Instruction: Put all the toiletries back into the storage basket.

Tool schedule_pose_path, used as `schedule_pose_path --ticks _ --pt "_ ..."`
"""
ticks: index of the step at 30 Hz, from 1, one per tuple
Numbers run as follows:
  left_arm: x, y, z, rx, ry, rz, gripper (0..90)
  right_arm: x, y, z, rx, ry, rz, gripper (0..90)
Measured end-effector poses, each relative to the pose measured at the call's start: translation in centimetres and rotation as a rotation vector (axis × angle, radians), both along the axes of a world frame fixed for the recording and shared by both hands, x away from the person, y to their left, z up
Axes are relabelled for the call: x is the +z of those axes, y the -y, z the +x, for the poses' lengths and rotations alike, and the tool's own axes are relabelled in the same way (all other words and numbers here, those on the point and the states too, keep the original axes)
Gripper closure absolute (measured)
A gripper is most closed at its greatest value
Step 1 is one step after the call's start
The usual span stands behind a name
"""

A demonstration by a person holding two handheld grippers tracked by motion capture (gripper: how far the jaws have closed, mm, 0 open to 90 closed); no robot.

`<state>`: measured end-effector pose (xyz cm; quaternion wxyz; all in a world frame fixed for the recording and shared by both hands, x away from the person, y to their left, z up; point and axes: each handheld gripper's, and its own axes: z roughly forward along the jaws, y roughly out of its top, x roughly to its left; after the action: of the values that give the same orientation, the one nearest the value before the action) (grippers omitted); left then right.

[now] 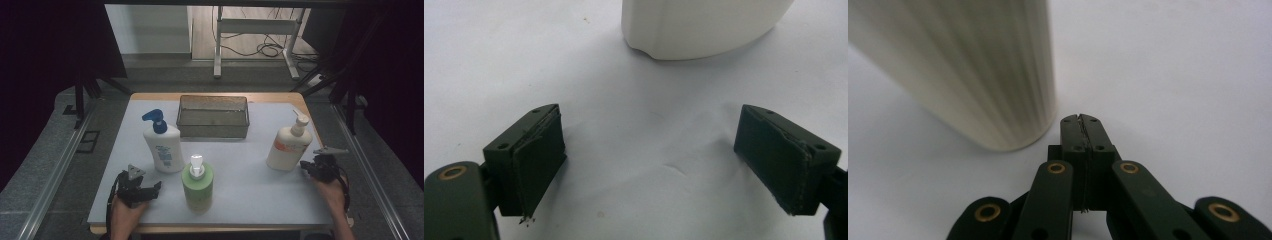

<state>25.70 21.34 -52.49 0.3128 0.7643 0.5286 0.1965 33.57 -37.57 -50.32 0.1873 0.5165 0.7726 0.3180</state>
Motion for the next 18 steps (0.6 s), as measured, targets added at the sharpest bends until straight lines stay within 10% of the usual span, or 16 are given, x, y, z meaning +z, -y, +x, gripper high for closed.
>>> schedule_pose_path --ticks 18 --pt "0.0 0.0 0.0 -0.001 0.000 0.001 12.4 -1.0 -0.2 2.9 -0.016 0.012 0.099 89.8"
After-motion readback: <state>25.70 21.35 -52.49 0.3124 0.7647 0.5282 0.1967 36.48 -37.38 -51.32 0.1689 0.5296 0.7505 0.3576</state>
